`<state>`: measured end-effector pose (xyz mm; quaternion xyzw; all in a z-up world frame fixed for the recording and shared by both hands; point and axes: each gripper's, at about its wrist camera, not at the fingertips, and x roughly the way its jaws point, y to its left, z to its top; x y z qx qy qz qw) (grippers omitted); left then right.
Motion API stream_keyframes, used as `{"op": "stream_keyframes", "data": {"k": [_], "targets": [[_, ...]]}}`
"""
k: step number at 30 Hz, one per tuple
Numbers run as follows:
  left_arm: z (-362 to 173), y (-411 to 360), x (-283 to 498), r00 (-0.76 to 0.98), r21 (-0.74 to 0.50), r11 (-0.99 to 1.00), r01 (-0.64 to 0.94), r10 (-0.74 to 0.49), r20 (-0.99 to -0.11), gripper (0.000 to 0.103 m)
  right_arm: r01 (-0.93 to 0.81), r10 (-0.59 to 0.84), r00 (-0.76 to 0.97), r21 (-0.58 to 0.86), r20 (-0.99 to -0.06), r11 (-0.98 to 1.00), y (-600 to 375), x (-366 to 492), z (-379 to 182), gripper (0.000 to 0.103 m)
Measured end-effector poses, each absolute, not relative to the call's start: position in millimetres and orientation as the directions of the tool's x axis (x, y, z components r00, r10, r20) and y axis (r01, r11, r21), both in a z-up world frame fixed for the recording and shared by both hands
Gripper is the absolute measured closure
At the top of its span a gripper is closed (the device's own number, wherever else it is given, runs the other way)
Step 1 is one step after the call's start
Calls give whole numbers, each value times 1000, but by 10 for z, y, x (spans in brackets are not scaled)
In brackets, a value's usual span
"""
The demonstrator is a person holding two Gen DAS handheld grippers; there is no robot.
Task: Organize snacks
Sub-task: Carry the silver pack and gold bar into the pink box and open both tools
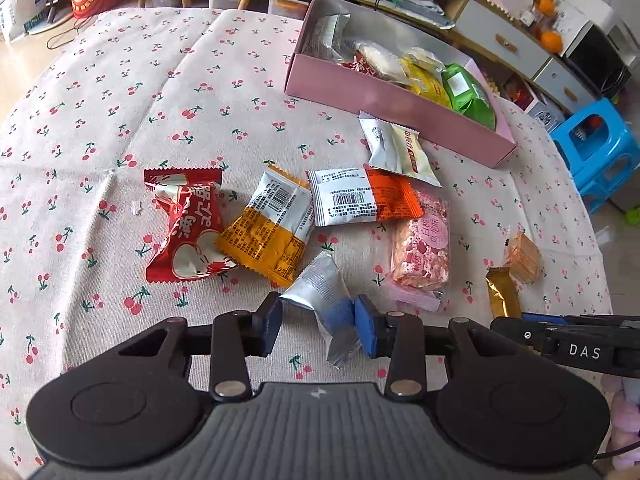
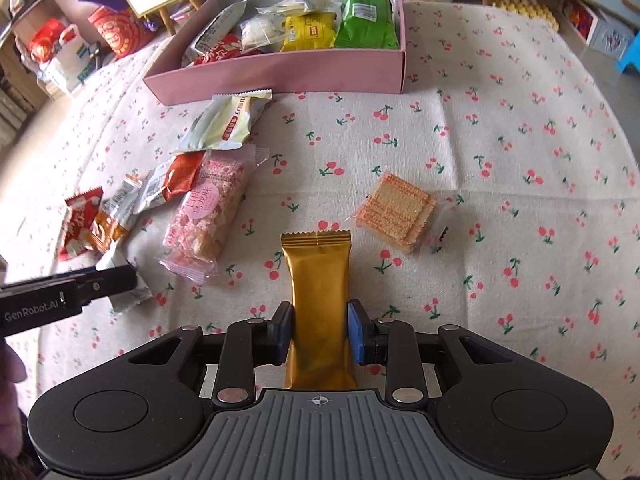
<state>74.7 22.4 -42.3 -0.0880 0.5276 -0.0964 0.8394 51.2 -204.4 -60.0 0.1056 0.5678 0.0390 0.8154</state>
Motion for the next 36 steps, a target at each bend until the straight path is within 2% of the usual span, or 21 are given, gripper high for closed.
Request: {"op": "stream_keyframes", "data": {"k": [2, 4, 22, 36], "targets": [[-406, 235, 751, 423, -261, 963, 72, -267, -866, 68, 69, 204, 353, 243, -913, 968, -2070, 513, -587, 75], [-389, 251, 758, 417, -276, 958, 73, -281, -864, 75, 74, 219, 359, 262, -907, 962, -2087, 513, -568, 75], [-197, 299, 847, 431, -375, 923, 85, -373, -822, 76, 118, 274, 412, 349, -869, 930, -2205, 578, -402, 75], [32, 259, 1193, 526, -413, 907, 77, -389, -756, 76, 149, 296, 492, 415, -819, 898, -2239, 1007, -201, 75]]}}
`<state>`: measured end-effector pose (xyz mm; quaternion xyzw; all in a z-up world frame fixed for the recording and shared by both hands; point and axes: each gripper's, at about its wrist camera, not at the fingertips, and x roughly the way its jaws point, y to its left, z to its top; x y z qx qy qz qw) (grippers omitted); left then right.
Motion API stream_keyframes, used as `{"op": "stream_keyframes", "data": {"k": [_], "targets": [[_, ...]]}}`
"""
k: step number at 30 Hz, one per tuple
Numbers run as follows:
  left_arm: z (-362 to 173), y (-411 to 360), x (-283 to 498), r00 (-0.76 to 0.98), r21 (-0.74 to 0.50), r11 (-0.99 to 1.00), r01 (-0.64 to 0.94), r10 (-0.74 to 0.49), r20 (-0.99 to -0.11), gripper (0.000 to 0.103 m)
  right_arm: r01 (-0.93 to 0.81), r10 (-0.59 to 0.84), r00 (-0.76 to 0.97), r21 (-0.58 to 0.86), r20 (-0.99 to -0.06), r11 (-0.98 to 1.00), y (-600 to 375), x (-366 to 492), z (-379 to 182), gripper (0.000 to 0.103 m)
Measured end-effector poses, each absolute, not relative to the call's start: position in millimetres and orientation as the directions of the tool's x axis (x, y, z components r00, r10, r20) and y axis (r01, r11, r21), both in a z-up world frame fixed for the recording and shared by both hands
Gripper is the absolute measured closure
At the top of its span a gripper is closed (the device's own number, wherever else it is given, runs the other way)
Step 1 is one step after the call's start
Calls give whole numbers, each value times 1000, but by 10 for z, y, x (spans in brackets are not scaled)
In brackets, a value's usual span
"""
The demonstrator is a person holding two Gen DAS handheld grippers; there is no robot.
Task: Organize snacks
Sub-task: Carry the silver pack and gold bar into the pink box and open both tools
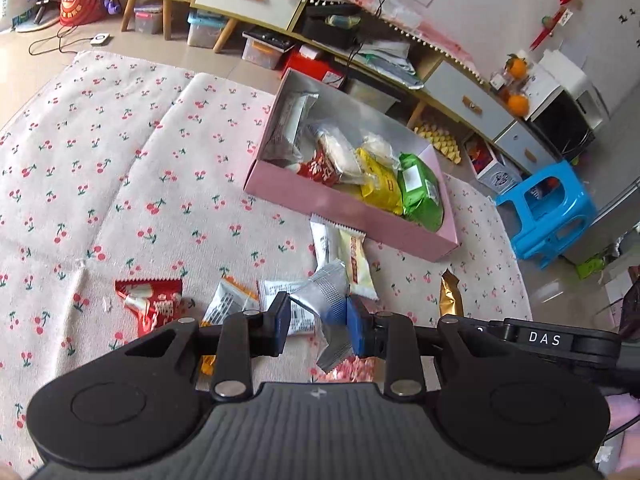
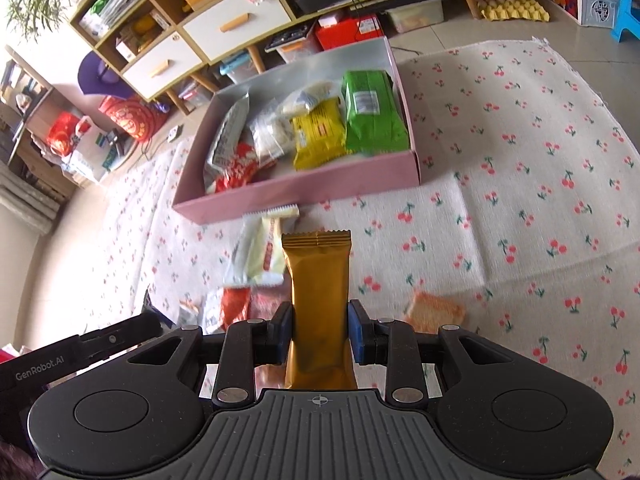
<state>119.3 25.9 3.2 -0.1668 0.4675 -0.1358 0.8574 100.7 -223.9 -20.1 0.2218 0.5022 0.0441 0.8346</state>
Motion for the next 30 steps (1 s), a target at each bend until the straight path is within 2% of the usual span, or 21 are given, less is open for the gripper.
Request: {"op": "stream_keyframes", "data": {"k": [12, 18, 22, 25, 30], "targets": [[55, 140, 1823, 614, -406, 913, 48, -348, -709, 76, 199, 320, 572, 507, -755, 839, -2275, 1570, -111, 75], [12, 149, 2144, 644, -444, 896, 21, -352, -680, 76, 232, 306, 637, 554, -708, 799, -2343, 1917, -83, 75], [-70, 203, 2216, 670, -494, 869, 25, -381, -637, 75, 248, 288, 693, 593, -662, 766, -2445, 2036, -189, 75], [-141, 202, 2281, 657, -495, 869, 20, -384, -648, 75, 280, 276, 687, 596, -672, 753, -2509, 2119, -294, 75], [-179, 94, 2335, 622, -545, 834, 87, -472, -624, 75, 282, 232, 711, 571, -664, 771, -2517, 2198, -360, 75]]}}
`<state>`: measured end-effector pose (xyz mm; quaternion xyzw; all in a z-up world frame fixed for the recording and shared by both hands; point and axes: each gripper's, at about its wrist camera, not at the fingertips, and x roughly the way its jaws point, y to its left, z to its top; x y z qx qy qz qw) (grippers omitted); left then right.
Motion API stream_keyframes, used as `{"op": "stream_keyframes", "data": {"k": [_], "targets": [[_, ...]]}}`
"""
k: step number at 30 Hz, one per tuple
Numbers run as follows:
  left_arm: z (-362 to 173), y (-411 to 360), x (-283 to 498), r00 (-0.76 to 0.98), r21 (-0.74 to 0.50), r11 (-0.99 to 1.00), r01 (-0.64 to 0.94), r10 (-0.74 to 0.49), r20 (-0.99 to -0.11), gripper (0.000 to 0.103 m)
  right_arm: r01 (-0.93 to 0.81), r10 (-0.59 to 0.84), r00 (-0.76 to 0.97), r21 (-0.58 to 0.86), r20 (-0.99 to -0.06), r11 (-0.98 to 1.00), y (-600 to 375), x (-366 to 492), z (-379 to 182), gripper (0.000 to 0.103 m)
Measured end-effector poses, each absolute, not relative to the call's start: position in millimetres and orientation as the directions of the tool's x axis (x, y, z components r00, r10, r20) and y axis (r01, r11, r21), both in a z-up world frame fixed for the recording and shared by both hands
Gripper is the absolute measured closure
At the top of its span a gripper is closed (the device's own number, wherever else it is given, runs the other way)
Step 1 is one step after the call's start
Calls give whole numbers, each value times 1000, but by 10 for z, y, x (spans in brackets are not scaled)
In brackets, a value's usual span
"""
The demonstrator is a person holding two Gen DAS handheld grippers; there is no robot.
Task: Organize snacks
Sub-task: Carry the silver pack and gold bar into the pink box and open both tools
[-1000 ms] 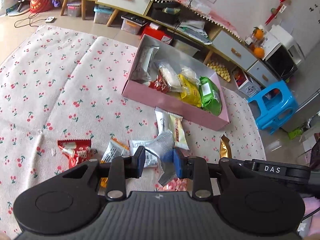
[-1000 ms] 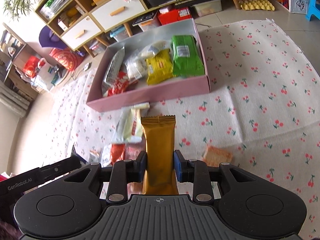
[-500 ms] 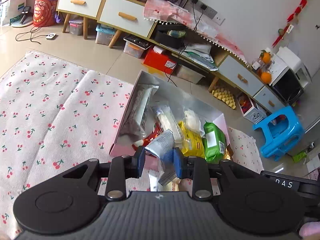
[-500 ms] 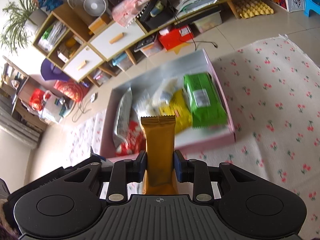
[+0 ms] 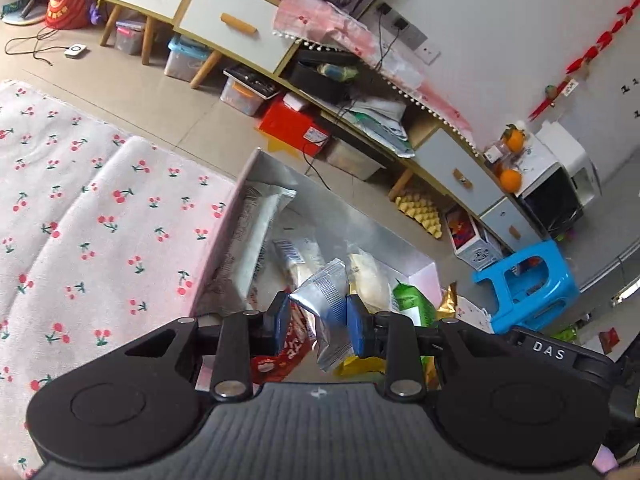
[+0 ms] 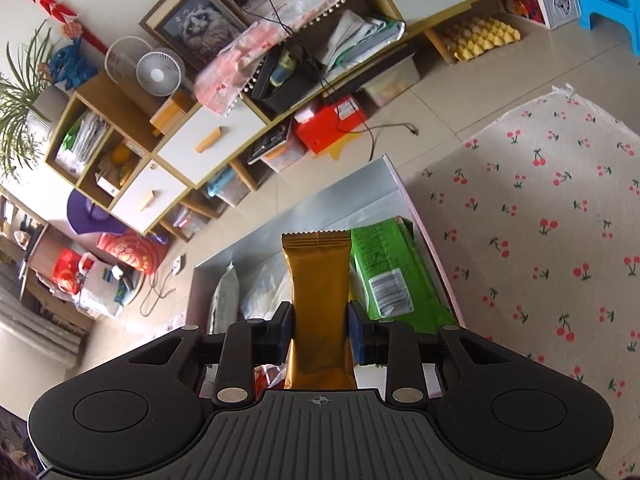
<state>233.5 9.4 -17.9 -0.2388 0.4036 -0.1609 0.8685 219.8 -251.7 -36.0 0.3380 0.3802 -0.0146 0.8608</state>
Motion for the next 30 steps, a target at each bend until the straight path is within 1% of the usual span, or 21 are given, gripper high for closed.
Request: {"op": "stream_keyframes", "data": {"k": [3, 6, 12, 16, 18, 20, 21, 22, 28, 29, 30], "targets": [[-182, -88, 2317, 603, -503, 848, 165, -491, -630, 75, 261, 215, 722, 546, -658, 796, -2465, 2213, -391, 75], [-203, -187, 2294, 597, -457, 866, 201, -478, -644, 75, 247, 201, 729, 525, -655, 815, -2428, 2208, -416, 75], [-223, -254, 2276, 619, -350, 905, 243, -423, -662, 74, 235, 170, 732, 480, -659, 845, -2401, 2210, -457, 74], [-231, -258, 2281, 617, -330, 911, 245, -410, -672, 72, 229, 182, 728, 485, -661, 844, -2389, 2206, -477, 71], [-224, -259, 2276, 618, -322, 914, 246, -404, -675, 69, 226, 187, 726, 488, -661, 843, -2384, 2205, -468, 68], [-213, -279, 2269, 621, -313, 916, 250, -400, -674, 68, 221, 194, 729, 494, -656, 841, -2390, 2196, -458, 64], [-210, -281, 2266, 619, -309, 917, 252, -398, -677, 65, 219, 198, 730, 498, -655, 839, -2393, 2193, -452, 62], [-212, -292, 2262, 617, -305, 918, 254, -397, -680, 61, 217, 200, 729, 499, -654, 839, -2396, 2189, -447, 61], [-206, -290, 2219, 615, -282, 925, 253, -379, -692, 53, 224, 195, 728, 496, -658, 839, -2419, 2154, -389, 59], [-197, -285, 2205, 616, -278, 927, 250, -374, -693, 51, 225, 192, 729, 494, -657, 840, -2429, 2138, -373, 57], [-187, -282, 2185, 618, -275, 930, 245, -369, -695, 48, 225, 189, 730, 492, -657, 841, -2434, 2119, -352, 53]]}}
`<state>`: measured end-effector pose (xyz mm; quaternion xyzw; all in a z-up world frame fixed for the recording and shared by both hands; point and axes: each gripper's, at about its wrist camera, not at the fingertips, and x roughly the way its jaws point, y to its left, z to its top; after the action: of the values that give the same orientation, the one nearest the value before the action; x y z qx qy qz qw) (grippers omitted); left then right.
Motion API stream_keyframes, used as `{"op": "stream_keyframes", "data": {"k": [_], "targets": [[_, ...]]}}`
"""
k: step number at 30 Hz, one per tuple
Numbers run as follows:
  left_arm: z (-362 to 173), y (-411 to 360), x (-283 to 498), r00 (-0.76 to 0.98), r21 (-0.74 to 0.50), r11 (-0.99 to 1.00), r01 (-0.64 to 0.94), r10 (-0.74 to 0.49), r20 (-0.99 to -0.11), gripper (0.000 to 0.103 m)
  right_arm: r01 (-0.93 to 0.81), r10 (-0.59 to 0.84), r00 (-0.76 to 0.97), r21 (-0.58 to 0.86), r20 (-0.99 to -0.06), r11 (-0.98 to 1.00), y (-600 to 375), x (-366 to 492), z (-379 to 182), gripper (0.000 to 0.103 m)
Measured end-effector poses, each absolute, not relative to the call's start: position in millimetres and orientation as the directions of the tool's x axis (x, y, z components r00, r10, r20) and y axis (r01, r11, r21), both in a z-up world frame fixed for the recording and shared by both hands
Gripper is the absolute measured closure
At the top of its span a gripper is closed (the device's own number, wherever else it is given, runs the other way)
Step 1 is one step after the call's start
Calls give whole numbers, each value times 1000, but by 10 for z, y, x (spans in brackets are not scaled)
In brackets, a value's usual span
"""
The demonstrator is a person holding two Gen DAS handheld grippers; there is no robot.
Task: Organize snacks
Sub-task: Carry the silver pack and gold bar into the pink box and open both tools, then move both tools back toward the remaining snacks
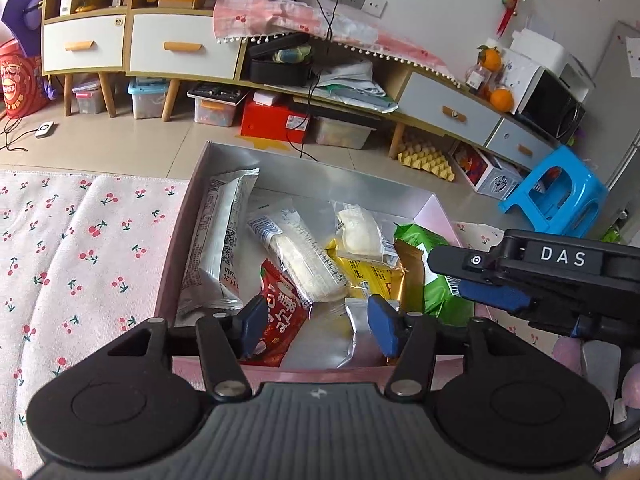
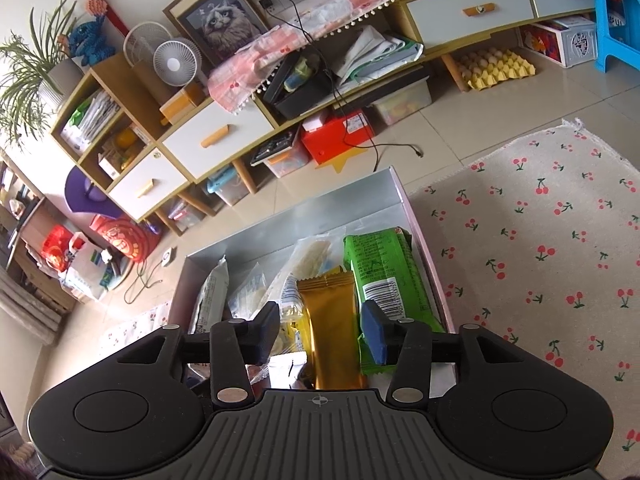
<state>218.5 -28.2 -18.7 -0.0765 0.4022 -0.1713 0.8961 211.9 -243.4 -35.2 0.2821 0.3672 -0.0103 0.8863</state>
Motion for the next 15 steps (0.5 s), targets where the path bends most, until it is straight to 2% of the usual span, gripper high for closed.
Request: {"op": "stream_keyframes", "data": {"k": [4, 6, 15], "targets": [[-126, -284, 2109, 617, -268, 931, 247, -365, -697, 39, 224, 191, 732, 496, -654, 839, -2448, 2026, -262, 47], [-89, -286, 2054, 618, -266, 932, 248, -364, -697, 35, 232, 187, 726, 492, -662, 839, -2447, 1972, -230, 39], [85, -247, 1815, 618, -223, 938, 266, -343, -707, 11, 246, 164, 687, 439, -708, 864, -2449, 1676, -55, 27]]}}
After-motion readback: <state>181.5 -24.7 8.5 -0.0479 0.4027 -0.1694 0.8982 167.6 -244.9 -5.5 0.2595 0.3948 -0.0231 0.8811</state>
